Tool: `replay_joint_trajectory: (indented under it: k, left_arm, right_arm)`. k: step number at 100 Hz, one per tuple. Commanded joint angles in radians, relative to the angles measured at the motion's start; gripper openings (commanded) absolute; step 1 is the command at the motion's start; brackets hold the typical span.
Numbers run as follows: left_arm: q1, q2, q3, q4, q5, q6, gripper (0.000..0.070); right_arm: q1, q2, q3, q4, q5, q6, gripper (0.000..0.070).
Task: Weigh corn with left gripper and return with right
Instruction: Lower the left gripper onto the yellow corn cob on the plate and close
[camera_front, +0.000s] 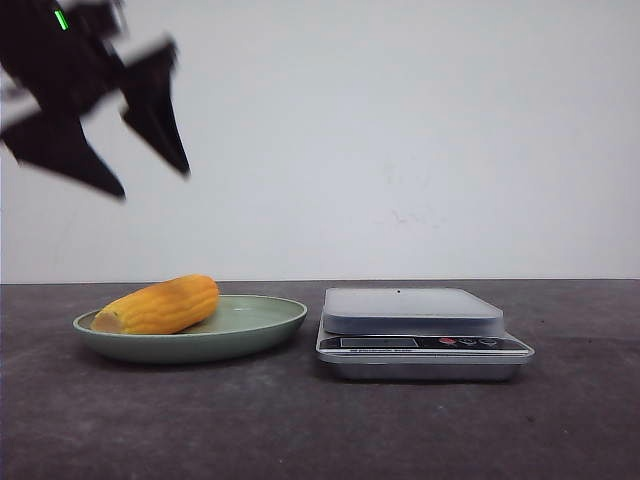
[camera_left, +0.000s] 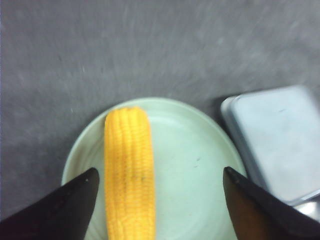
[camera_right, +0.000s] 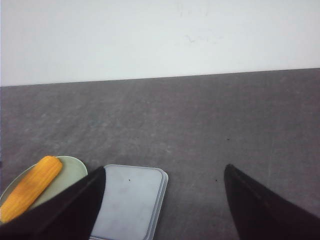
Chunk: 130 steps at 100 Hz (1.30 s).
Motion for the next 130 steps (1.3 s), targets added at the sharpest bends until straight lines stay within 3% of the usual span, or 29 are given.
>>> replay_joint_trajectory:
  k: [1, 42, 47, 56, 62, 103, 117, 130]
  left_arm:
    - [-0.009, 0.057, 0.013, 0.027, -0.004, 0.018, 0.0469]
    - [-0.039, 0.225, 0.013, 0.030, -0.058, 0.071, 0.0459]
    - [-0.043, 0.225, 0.013, 0.030, -0.066, 0.075, 0.0412]
    - [-0.050, 0.225, 0.013, 0.031, -0.071, 0.086, 0.0267]
    - [-0.053, 0.225, 0.013, 0.024, -0.077, 0.097, 0.0239]
    - [-0.069, 0.226, 0.013, 0.008, -0.103, 0.103, 0.0246]
    - [-0.082, 0.226, 0.013, 0.009, -0.104, 0.103, 0.0355]
    - [-0.089, 0.226, 0.013, 0.010, -0.106, 0.103, 0.0347]
  right_arm:
    - [0.004, 0.002, 0.016, 0.009, -0.002, -0.018, 0.0472]
    - [0.003, 0.002, 0.016, 0.010, 0.000, -0.023, 0.0472]
    - [0.003, 0.002, 0.016, 0.010, 0.001, -0.023, 0.0472]
    - [0.003, 0.002, 0.016, 0.010, 0.001, -0.023, 0.0472]
    - [0.003, 0.002, 0.016, 0.009, 0.000, -0.022, 0.0472]
    - [0.003, 0.001, 0.016, 0.009, -0.001, -0.019, 0.0472]
    - [0.003, 0.001, 0.016, 0.009, -0.002, -0.019, 0.0472]
    - [0.003, 0.001, 0.016, 0.009, -0.002, -0.019, 0.0472]
